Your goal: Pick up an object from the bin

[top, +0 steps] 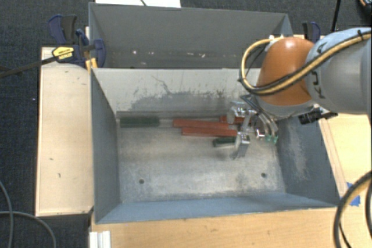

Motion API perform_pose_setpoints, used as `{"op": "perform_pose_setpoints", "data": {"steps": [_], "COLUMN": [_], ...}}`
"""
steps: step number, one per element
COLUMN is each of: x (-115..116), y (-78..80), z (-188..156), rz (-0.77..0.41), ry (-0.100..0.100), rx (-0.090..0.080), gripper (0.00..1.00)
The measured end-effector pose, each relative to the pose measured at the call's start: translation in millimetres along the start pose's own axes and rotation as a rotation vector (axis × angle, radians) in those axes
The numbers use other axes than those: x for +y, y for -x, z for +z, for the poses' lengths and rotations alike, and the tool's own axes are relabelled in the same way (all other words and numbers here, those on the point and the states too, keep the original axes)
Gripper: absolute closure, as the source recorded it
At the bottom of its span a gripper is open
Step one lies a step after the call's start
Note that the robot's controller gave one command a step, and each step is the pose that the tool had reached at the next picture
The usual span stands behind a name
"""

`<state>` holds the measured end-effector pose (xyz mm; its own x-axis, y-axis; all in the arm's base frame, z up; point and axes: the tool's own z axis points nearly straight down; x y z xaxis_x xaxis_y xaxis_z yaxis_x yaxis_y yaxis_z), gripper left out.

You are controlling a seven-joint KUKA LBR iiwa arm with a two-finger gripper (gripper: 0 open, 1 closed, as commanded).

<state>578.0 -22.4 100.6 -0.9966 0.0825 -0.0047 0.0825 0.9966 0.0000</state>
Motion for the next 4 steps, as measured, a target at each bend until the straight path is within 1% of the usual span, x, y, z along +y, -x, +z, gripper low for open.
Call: {"op": "perform_pose_setpoints", "data": {"steps": [1,2,3,4], "x": [18,18,17,18], "y": [8.7,9.6,11.2,13.0], "z": [31,30,27,2], "rz": [0.115,0.113,0.112,0.110], "ry": [0.001,0.000,0.000,0.001], "rx": [0.004,0.002,-0.002,-0.003], "gripper": [0.00,0.00,1.00,1.00]}}
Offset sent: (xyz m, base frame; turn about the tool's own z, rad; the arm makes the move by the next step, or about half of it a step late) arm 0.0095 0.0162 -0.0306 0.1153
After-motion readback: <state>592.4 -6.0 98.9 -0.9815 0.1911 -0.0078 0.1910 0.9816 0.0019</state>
